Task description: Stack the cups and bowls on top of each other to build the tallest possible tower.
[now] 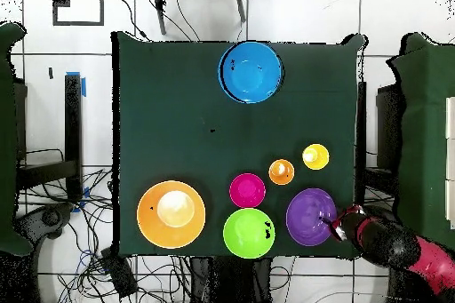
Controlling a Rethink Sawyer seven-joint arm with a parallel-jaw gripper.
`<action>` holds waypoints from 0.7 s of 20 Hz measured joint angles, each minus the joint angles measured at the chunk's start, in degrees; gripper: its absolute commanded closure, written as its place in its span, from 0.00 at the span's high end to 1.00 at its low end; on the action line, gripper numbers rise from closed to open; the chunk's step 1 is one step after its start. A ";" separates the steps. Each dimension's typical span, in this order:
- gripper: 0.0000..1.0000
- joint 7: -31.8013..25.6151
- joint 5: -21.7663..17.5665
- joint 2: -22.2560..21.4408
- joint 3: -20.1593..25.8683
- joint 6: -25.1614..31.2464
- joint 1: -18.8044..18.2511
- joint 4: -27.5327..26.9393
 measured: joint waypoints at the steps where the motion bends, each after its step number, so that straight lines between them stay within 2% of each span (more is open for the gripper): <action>1: 1.00 0.00 0.00 0.00 -0.03 0.00 0.08 0.00; 14: 1.00 0.00 0.00 0.01 -0.07 0.01 0.64 0.02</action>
